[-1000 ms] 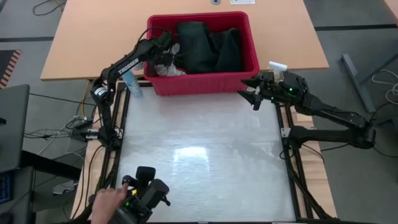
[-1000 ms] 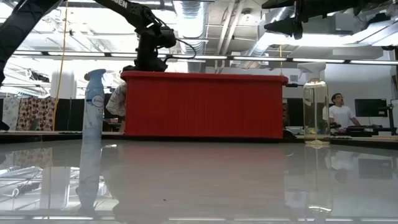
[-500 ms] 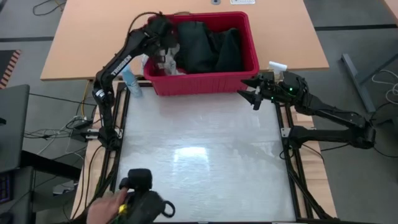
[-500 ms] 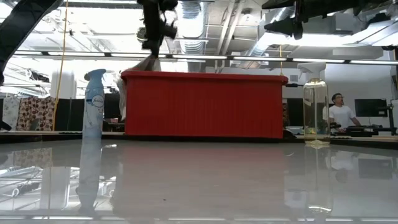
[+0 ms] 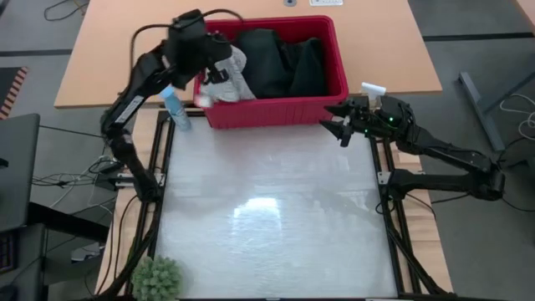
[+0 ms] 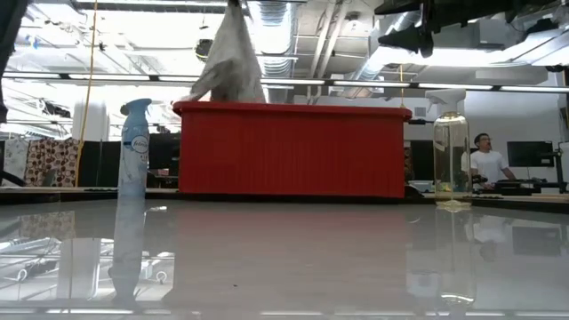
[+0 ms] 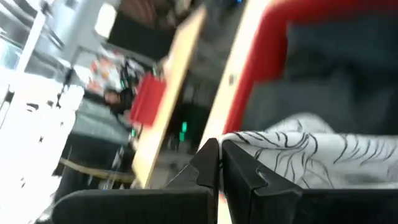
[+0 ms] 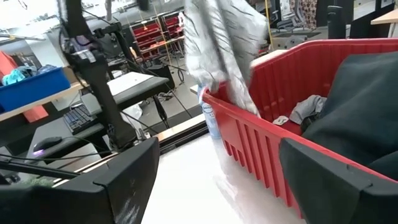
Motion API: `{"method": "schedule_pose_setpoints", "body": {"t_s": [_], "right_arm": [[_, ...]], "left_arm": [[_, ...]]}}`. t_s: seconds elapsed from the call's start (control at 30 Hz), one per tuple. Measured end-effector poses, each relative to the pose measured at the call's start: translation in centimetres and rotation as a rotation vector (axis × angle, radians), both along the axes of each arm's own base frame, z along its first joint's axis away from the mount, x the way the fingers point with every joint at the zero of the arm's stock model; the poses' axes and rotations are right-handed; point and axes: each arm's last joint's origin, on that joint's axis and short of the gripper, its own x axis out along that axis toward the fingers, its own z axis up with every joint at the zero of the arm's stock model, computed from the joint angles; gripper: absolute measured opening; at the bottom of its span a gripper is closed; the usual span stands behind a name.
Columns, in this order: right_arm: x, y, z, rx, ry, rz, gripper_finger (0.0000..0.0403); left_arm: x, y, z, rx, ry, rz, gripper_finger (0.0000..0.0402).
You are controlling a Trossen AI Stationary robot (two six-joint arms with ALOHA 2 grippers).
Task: Fold laundry
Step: Fold the white-patterned shirt
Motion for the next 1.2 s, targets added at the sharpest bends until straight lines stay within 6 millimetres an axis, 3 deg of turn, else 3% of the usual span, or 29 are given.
{"method": "schedule_pose_setpoints", "body": {"t_s": [0.27,0.53,0.67,0.83,1.2], "right_arm": [[0.0,0.0,0.0,0.003,0.0,0.0,0.0354],[0.0,0.0,0.0,0.031,-0.011,-0.001,0.0354],[0.0,0.0,0.0,0.036,-0.011,0.002,0.0354],[0.1,0.1,0.0,0.036,-0.012,0.008,0.0354],[0.2,0.4,0.4,0.079,-0.066,0.089,0.0354]], "left_arm": [[-0.8,-8.0,3.4,-0.06,-0.373,-0.352,0.0],[0.4,-13.4,3.4,-0.338,-0.544,-0.707,0.0],[1.2,-15.5,3.3,-0.414,-0.581,-0.795,0.0],[2.4,-16.9,2.6,-0.459,-0.581,-0.808,0.0],[7.0,-16.6,-0.5,-0.578,-0.551,-0.708,0.0]]}}
